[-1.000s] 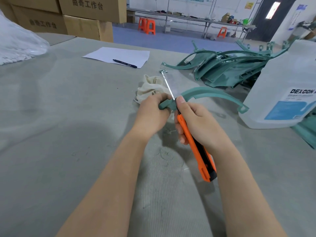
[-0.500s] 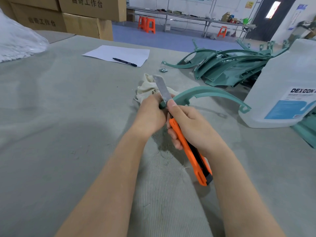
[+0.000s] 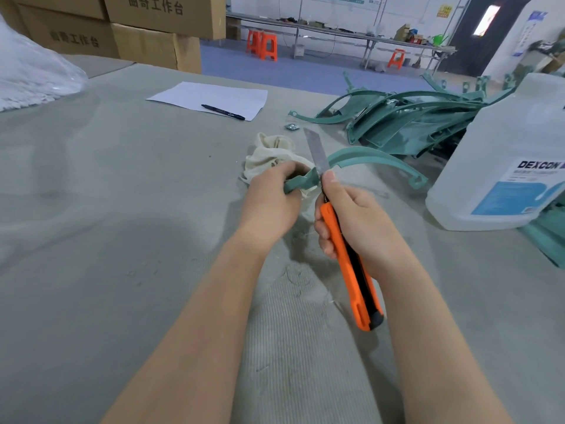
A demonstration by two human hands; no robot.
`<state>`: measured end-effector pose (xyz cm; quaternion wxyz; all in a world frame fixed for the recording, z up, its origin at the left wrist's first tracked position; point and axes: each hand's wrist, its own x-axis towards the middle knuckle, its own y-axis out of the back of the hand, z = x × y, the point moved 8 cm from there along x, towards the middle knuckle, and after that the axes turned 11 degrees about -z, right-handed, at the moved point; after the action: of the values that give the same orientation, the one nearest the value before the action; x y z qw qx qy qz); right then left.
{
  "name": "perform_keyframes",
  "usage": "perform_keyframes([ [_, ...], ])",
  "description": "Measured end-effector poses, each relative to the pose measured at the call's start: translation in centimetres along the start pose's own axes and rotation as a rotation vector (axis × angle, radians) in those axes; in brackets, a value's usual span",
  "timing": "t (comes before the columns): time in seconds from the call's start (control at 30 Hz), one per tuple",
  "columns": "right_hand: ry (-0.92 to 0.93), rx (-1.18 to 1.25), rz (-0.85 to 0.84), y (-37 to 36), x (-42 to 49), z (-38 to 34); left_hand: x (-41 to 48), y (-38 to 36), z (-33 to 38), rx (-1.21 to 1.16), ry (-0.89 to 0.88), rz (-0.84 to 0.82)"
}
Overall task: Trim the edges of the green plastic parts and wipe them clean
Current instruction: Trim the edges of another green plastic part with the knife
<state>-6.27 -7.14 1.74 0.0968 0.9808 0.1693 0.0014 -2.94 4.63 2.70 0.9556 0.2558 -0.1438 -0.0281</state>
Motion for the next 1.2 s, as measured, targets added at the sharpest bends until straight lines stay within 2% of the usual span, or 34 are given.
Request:
perform_keyframes([
  [0.27,0.010,-0.014,-0.077,-1.6,0.4,0.1,0.2,-0.2,-0.6,-0.013,0.057,0.004],
  [0.63,0.008,-0.007,-0.102,-2.2,0.3,0.1,0.1,-0.1,-0.9,-0.033,0.087,0.016],
  [0.8,0.027,-0.056,-0.129,-2.7,0.3,0.0,-0.2,-0.4,-1.5,-0.190,0.135,0.013],
  [0.9,0.041,-0.032,-0.136,-2.6,0.3,-0.1,-0.1,-0.5,-1.6,-0.132,0.131,0.009],
  [1.03,0.087,0.058,-0.012,-1.0,0.3,-0.6,0.0,-0.6,-0.9,0.037,0.079,-0.017],
  [1.2,0.035,0.143,0.137,0.9,0.0,0.0,0.0,-0.4,-0.5,0.077,0.049,-0.006],
])
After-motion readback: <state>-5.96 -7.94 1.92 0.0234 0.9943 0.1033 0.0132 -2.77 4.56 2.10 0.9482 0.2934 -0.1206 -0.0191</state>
